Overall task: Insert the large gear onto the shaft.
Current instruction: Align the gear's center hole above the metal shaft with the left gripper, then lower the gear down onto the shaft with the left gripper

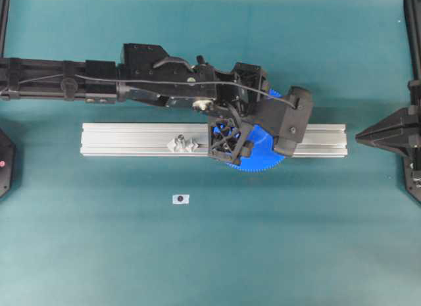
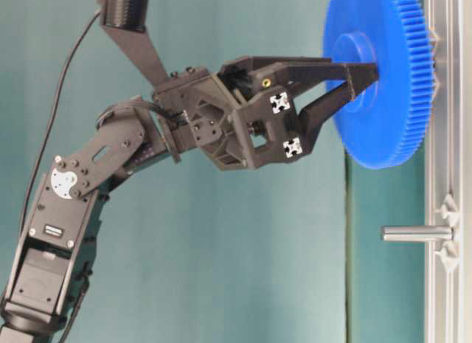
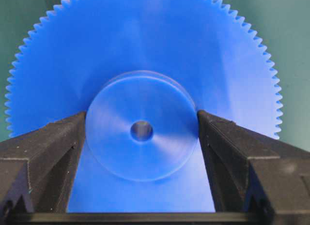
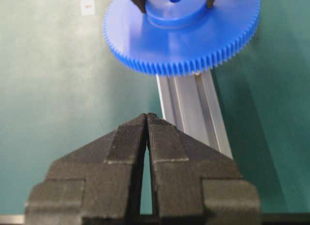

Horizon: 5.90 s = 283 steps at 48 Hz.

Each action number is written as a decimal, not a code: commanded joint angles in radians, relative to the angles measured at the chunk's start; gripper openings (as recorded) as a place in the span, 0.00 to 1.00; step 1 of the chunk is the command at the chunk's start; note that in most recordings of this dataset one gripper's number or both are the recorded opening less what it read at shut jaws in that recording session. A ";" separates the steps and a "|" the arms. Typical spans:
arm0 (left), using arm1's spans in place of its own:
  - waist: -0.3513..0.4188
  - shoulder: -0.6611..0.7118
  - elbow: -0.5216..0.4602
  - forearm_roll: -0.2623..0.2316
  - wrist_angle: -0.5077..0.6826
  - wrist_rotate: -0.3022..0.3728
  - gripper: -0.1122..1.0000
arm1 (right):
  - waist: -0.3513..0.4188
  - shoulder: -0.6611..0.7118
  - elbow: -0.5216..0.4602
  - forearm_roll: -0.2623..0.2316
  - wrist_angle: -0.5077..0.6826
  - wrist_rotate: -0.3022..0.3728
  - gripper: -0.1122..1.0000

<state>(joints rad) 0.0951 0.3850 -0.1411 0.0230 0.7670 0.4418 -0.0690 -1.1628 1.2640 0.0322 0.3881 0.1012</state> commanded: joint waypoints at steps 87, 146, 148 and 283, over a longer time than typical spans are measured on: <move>0.037 0.071 -0.187 0.003 0.167 0.005 0.83 | -0.012 -0.009 0.005 -0.002 -0.011 0.008 0.19; 0.012 0.091 -0.209 0.000 0.227 0.003 0.86 | -0.012 -0.015 0.005 -0.002 -0.006 0.008 0.19; 0.009 0.089 -0.206 0.003 0.227 0.000 0.86 | -0.012 -0.015 0.005 -0.002 -0.006 0.008 0.19; 0.034 0.115 -0.267 0.003 0.281 0.009 0.86 | -0.012 -0.014 0.003 0.000 -0.008 0.008 0.19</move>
<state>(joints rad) 0.1289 0.5185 -0.3866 0.0215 1.0508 0.4525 -0.0798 -1.1842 1.2793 0.0322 0.3881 0.1028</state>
